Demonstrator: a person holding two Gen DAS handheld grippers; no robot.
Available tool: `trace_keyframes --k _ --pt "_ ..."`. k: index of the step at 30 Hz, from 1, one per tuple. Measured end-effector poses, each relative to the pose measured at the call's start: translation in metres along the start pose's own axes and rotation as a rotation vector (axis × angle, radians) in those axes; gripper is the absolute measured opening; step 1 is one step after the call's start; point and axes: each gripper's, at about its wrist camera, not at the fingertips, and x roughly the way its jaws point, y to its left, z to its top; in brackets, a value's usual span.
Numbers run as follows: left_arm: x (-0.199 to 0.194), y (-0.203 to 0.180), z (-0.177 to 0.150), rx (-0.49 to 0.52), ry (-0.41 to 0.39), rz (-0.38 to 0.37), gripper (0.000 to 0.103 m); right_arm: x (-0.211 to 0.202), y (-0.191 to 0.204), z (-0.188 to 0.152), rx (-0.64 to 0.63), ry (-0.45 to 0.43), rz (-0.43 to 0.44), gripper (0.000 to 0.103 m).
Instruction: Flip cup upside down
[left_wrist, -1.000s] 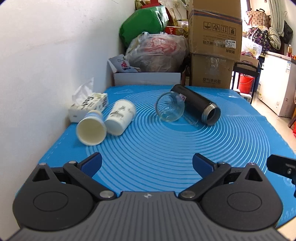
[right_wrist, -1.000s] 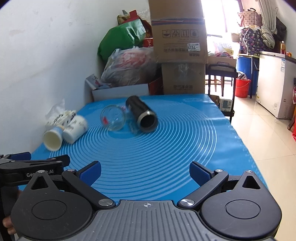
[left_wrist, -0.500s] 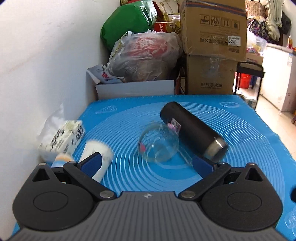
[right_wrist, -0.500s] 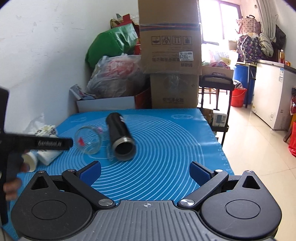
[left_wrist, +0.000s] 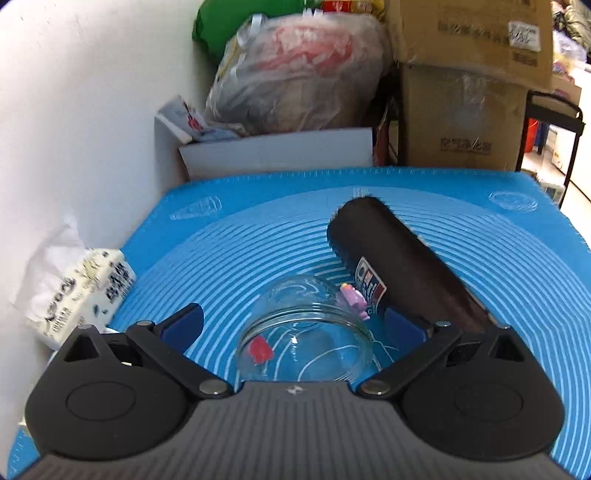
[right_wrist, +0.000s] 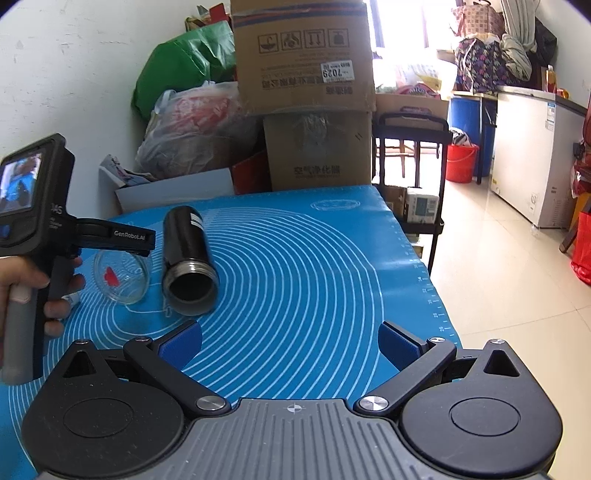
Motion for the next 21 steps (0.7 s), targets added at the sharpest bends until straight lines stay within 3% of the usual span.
trace_keyframes --k 6,8,9,21 --pt "0.023 0.003 -0.002 -0.039 0.071 0.002 0.101 0.003 -0.001 -0.003 0.002 0.006 0.003 0.103" --pt "0.025 0.006 -0.002 -0.047 0.076 -0.024 0.093 0.004 -0.001 -0.003 -0.001 0.007 0.003 0.103" --pt "0.026 0.006 -0.001 -0.049 0.082 -0.05 0.084 0.004 -0.001 -0.003 -0.002 0.007 0.004 0.103" --pt "0.017 0.013 -0.007 -0.052 0.07 -0.067 0.083 0.003 0.001 -0.003 -0.007 -0.001 -0.003 0.103"
